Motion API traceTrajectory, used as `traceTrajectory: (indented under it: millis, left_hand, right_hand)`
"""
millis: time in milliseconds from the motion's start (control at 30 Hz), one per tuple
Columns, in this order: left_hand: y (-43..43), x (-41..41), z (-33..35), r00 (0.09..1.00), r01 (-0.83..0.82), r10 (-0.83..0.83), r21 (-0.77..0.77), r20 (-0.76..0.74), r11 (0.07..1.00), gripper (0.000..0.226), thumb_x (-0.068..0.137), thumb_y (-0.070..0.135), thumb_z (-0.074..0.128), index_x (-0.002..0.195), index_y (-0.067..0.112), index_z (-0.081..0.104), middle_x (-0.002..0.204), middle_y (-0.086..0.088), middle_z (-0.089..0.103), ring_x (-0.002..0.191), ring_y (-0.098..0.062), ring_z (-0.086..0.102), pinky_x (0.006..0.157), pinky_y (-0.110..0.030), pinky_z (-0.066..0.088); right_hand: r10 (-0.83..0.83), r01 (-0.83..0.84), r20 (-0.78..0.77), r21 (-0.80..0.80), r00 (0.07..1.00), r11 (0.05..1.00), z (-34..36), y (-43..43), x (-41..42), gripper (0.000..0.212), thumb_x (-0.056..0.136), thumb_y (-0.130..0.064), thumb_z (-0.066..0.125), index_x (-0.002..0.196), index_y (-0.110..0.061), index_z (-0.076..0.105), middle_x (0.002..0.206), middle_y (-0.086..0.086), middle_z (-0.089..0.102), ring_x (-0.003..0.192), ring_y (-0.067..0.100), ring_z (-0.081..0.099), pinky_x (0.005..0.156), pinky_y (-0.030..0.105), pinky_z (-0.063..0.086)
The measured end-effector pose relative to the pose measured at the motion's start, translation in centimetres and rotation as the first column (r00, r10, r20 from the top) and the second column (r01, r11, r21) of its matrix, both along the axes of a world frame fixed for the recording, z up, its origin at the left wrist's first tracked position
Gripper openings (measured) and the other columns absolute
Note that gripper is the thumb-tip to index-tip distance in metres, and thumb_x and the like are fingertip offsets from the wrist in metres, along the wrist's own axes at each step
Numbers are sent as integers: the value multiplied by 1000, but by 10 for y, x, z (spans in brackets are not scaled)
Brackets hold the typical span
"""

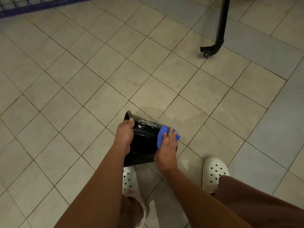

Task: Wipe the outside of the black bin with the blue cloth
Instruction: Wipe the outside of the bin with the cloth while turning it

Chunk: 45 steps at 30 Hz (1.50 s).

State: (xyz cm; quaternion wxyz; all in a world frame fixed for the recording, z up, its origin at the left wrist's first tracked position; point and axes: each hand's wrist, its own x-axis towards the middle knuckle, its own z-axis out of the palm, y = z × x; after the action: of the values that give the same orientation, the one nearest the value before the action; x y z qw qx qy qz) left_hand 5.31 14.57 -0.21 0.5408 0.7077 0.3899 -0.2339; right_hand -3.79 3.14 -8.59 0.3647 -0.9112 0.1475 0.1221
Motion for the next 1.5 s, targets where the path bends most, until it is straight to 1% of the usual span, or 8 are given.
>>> traceTrajectory:
  millis: [267, 400, 567, 733, 833, 1033, 1333, 1500]
  left_hand:
    - [-2, -4, 0, 997, -1, 0, 10, 81, 1000, 31, 105, 30, 41, 103, 10, 65, 103, -17, 69, 96, -33, 65, 85, -42, 53]
    - [-3, -10, 0, 991, -44, 42, 19, 123, 999, 30, 104, 28, 43, 97, 11, 67, 100, -16, 70, 97, -33, 66, 91, -47, 52]
    - [-3, -11, 0, 986, -29, 24, 27, 167, 999, 30, 103, 25, 45, 93, 8, 68, 95, -16, 70, 91, -32, 66, 84, -43, 53]
    - [2, -13, 2, 982, -7, -2, 42, 190, 999, 31, 103, 21, 44, 85, 8, 64, 78, -8, 66, 71, -20, 62, 63, -29, 46]
    - [3, -15, 1, 977, -38, 33, 22, 212, 999, 29, 104, 22, 44, 97, 4, 66, 85, -9, 66, 78, -21, 62, 65, -30, 46]
    - [3, -16, -1, 972, -79, 72, 22, 224, 997, 32, 104, 22, 45, 82, 13, 65, 82, -6, 66, 79, -21, 62, 72, -31, 48]
    - [6, -17, -4, 972, -82, 68, 54, 224, 995, 29, 104, 22, 44, 94, 6, 66, 88, -12, 67, 83, -26, 64, 76, -34, 52]
    - [7, -18, -9, 968, -65, 46, 70, 246, 995, 35, 103, 25, 45, 95, -2, 67, 91, -17, 67, 89, -31, 63, 86, -41, 50]
  right_hand:
    - [164, -179, 154, 89, 974, 980, 11, 8, 24, 68, 84, 0, 47, 146, -11, 22, 155, 9, 17, 145, 23, 2, 117, 42, -4]
    - [97, -98, 18, 58, 995, 994, -5, -20, 30, 70, 78, 3, 51, 143, -10, 29, 148, 11, 30, 140, 26, 20, 115, 48, 16]
    - [-78, 84, -99, 54, 992, 995, 0, -10, 23, 73, 79, 2, 52, 144, -11, 22, 150, 10, 22, 141, 30, 13, 116, 45, 16]
    - [87, -86, -5, 54, 996, 995, 12, 9, 27, 76, 85, -2, 51, 149, -15, 12, 156, 8, 9, 144, 25, -1, 118, 42, 2]
    - [199, -200, 26, 64, 980, 978, 1, -9, 34, 73, 84, -1, 52, 148, -15, 18, 154, 10, 18, 143, 25, 9, 117, 45, 9]
    - [-6, 12, -203, 29, 979, 1000, -2, -18, 31, 74, 81, -1, 53, 145, -10, 18, 150, 14, 19, 140, 31, 14, 116, 43, 17]
    - [245, -242, -32, 82, 969, 967, 8, -8, 50, 73, 80, -5, 55, 145, -13, 24, 149, 7, 27, 138, 25, 21, 115, 46, 16]
    - [63, -48, -204, 77, 977, 996, -6, -33, 43, 69, 79, -2, 53, 143, -10, 27, 145, 12, 31, 134, 27, 27, 113, 43, 24]
